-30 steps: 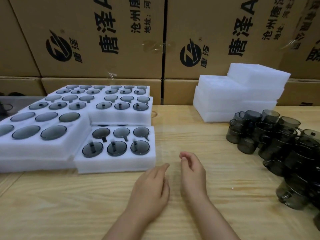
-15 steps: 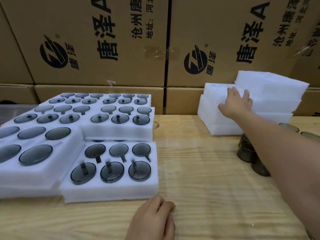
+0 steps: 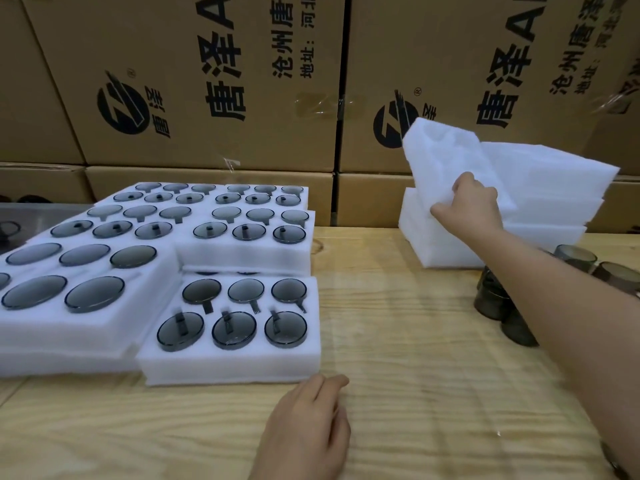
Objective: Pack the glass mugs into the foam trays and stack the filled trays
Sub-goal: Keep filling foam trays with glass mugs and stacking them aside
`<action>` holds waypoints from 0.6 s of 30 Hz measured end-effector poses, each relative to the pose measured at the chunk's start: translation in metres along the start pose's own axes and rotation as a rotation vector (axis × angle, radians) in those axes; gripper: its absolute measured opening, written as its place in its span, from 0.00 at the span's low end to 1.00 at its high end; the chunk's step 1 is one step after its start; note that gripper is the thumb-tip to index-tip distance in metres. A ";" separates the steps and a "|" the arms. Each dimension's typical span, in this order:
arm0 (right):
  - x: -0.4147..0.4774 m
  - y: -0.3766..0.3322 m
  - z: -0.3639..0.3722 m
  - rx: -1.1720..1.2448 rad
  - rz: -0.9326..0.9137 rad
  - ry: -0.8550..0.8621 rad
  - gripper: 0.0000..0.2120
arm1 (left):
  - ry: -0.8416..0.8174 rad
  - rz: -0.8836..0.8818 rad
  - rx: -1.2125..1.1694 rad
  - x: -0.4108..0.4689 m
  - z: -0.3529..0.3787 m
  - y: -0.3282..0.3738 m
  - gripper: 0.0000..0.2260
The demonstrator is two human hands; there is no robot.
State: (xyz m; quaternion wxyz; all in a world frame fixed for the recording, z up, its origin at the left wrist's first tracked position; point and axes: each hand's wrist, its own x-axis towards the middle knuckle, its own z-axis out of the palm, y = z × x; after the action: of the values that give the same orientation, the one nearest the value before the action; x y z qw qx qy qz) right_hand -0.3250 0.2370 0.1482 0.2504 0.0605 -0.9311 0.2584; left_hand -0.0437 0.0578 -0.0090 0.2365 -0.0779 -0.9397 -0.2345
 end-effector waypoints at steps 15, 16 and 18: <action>-0.306 0.014 -0.090 0.512 -0.249 0.100 0.18 | 0.278 -0.680 -1.026 -0.022 -0.031 0.006 0.08; -0.318 0.022 -0.091 0.490 -0.299 0.063 0.16 | 0.324 -0.680 -1.073 -0.028 -0.036 0.006 0.08; -0.335 0.035 -0.090 0.461 -0.390 -0.020 0.11 | 0.403 -0.667 -1.097 -0.038 -0.043 0.006 0.08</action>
State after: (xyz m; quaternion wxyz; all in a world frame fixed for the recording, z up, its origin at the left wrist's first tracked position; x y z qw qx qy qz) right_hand -0.0041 0.3071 0.0328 0.2656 0.2960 -0.8212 0.4092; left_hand 0.0089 0.0407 0.0087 0.2483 0.1530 -0.5957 -0.7483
